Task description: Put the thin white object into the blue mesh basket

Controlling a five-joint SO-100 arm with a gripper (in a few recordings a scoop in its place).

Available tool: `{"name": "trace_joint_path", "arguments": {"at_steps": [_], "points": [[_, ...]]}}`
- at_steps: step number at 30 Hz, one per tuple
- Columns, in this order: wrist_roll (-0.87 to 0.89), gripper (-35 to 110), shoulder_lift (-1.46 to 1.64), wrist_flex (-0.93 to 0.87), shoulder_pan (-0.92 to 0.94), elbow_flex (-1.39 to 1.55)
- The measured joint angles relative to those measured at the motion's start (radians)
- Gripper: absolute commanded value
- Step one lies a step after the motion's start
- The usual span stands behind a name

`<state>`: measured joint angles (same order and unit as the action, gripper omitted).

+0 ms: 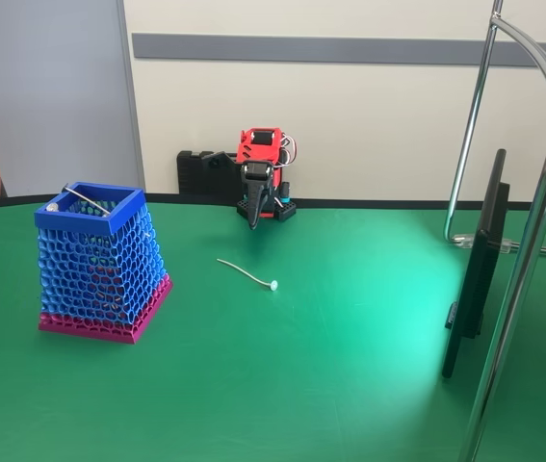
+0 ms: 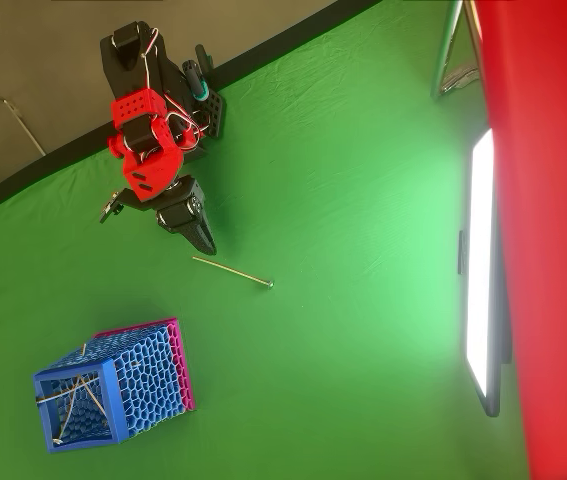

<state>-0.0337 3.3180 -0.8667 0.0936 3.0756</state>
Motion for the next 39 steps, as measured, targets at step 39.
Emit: {"name": "trace_joint_path", "arguments": {"at_steps": [39], "points": [[0.199, 1, -0.492, 0.075, 0.044, -0.227]]}}
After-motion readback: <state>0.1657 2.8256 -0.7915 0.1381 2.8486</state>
